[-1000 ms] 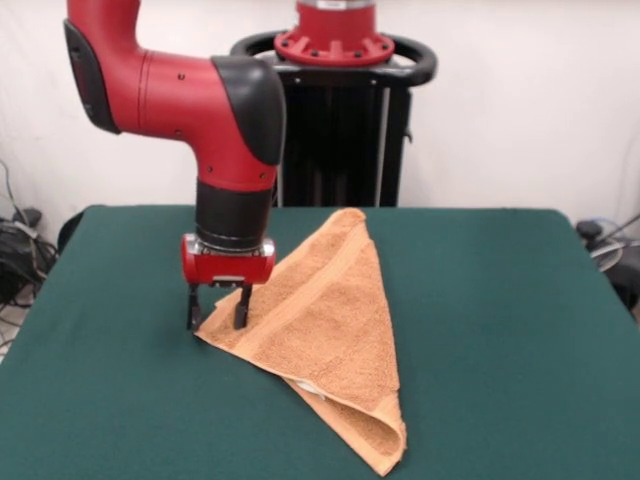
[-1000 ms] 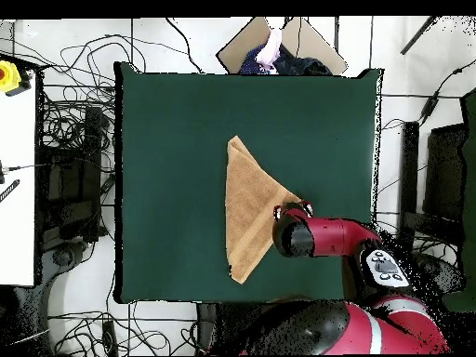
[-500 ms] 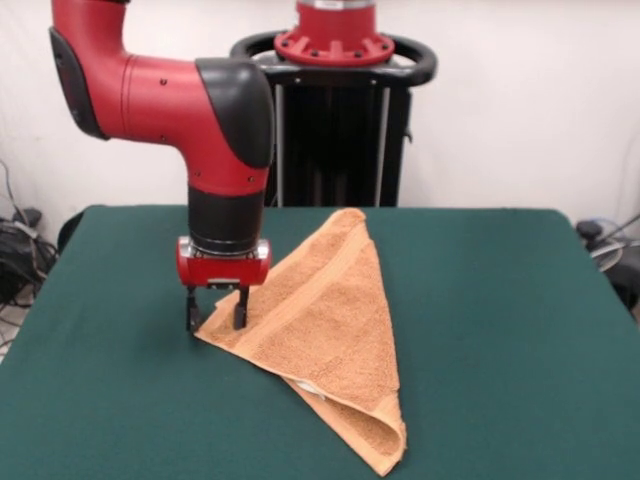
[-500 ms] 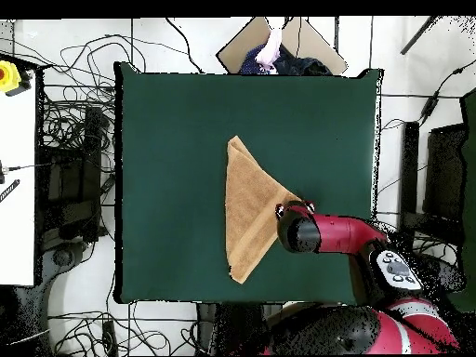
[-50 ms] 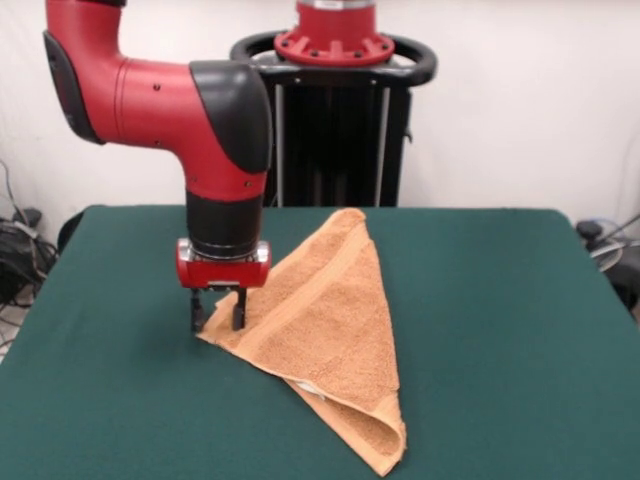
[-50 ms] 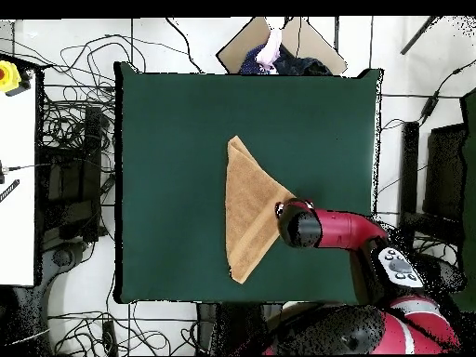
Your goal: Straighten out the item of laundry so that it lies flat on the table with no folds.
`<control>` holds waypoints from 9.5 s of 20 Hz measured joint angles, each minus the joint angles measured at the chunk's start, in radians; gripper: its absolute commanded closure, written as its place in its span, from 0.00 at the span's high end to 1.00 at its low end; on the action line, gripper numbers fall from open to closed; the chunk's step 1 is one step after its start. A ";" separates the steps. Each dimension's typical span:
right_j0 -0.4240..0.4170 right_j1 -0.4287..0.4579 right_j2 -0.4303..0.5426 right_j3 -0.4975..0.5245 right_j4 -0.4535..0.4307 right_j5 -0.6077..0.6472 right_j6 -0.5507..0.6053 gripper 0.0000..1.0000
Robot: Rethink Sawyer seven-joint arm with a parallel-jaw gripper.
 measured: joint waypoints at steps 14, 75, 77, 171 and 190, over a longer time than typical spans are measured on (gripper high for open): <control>0.038 0.000 -0.020 -0.004 0.001 0.002 0.000 0.00; 0.668 -0.299 -0.172 0.356 0.544 0.118 0.072 0.00; 0.685 -0.280 -0.172 0.355 0.567 0.100 0.072 0.00; 0.981 -0.131 -0.217 0.354 0.620 -0.248 0.604 1.00; 0.700 -0.375 -0.220 0.285 0.574 0.309 0.612 1.00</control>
